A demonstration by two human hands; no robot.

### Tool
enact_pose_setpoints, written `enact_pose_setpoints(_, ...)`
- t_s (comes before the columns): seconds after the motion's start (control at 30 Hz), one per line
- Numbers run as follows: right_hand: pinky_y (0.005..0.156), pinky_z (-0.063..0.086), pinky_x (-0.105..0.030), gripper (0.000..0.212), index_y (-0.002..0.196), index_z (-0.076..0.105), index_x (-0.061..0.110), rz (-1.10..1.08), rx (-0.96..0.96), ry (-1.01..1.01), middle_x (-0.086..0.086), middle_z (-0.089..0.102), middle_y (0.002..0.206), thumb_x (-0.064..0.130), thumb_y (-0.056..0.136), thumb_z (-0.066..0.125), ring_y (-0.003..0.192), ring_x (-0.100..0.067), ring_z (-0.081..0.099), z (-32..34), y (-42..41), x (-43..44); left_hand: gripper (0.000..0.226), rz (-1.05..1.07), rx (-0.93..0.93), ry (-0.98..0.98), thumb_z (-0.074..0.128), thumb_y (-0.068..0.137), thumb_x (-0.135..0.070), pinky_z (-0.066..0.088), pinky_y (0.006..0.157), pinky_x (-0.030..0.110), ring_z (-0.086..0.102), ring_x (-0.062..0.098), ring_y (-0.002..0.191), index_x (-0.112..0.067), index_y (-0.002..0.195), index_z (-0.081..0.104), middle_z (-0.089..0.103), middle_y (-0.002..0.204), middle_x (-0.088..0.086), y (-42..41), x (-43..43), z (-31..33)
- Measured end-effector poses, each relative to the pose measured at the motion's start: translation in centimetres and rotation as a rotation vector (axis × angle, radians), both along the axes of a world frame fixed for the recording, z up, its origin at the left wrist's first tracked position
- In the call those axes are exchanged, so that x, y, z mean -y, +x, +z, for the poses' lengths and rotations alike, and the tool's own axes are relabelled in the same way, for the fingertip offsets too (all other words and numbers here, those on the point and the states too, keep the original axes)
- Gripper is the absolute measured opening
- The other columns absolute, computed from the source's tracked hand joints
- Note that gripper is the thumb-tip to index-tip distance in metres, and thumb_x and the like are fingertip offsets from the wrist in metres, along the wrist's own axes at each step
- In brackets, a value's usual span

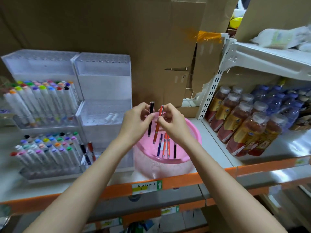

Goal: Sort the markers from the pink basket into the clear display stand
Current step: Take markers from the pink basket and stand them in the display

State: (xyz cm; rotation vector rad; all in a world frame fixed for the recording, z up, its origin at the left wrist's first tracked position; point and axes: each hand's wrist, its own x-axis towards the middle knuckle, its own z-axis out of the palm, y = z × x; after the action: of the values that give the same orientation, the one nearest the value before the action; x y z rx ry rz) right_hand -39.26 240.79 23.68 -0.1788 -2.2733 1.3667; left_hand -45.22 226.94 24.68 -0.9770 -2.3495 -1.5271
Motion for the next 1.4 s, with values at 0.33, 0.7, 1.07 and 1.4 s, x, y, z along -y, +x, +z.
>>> enact_pose_setpoints(0.33,0.063,0.056,-0.052,0.015,0.093,0.046,0.011,0.057,-0.078,0.006,-0.014,0.067,0.080,0.009,0.086,0.059,0.074,-0.031,0.067,0.9,-0.2,10.3,0.018,0.080,-0.064,-0.017,0.067,0.085,-0.027,0.056,0.072,0.036,0.066,0.019,0.077,-0.010,0.091,0.064,0.068,0.083,0.001,-0.2,11.0,1.6)
enact_pose_setpoints(0.7,0.071,0.056,-0.047,0.018,0.098,0.041,0.014,0.110,0.004,0.154,-0.013,0.067,0.087,0.004,0.091,0.054,0.076,-0.027,0.066,-0.9,-0.4,14.1,0.017,0.093,-0.025,-0.141,0.072,0.083,-0.026,0.056,0.074,0.039,0.066,0.013,0.076,-0.015,0.090,0.062,0.068,0.082,-0.002,-0.7,15.2,0.2)
enact_pose_setpoints(1.07,0.069,0.057,-0.038,0.021,0.095,0.040,0.021,0.111,-0.031,0.169,-0.010,0.067,0.086,0.006,0.091,0.055,0.078,-0.023,0.067,-1.5,-0.8,14.7,0.011,0.041,-0.061,-0.230,0.071,0.084,-0.022,0.054,0.074,0.029,0.065,0.009,0.075,-0.016,0.087,0.063,0.067,0.080,-0.004,-0.8,15.6,-0.5)
enact_pose_setpoints(1.4,0.065,0.056,-0.033,0.035,0.089,0.038,0.036,0.118,-0.032,0.175,-0.003,0.065,0.082,0.007,0.090,0.056,0.075,-0.021,0.067,-2.2,-0.5,15.1,0.013,0.013,-0.063,-0.263,0.071,0.083,-0.022,0.054,0.072,0.027,0.065,0.011,0.075,-0.013,0.089,0.064,0.068,0.080,0.000,-0.9,16.1,-1.3)
